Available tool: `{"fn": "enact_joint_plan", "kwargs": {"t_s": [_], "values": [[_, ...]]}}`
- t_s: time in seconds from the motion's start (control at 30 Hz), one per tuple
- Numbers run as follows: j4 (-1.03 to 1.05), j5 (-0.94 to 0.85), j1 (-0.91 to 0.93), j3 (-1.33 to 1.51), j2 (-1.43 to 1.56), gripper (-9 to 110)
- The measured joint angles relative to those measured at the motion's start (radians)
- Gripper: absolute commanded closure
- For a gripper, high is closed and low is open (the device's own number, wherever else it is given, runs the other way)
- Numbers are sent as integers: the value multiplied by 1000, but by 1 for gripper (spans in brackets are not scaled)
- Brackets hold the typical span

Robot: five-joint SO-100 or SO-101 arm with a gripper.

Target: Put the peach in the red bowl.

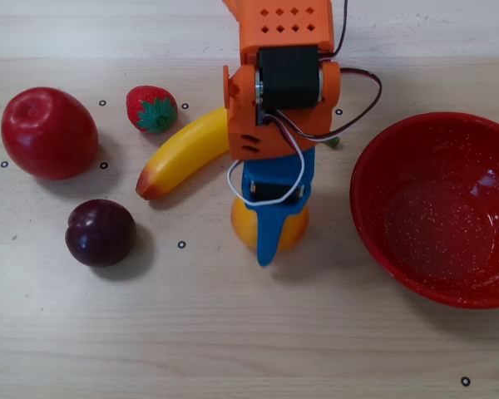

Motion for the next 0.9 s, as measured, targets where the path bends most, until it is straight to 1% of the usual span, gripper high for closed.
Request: {"fn": "enact_joint_plan", "kwargs": {"t_s": [0.07,0.17,0.27,0.4,0.63,0.9], "values": [[35,-3,-2,2,21,101],[28,-2,-3,9,107,101],[41,-6,0,9,262,101],[-6,-11,0,52,451,101],[-241,-75,20,232,723,101],[-598,-92,279,492,923,101]]}}
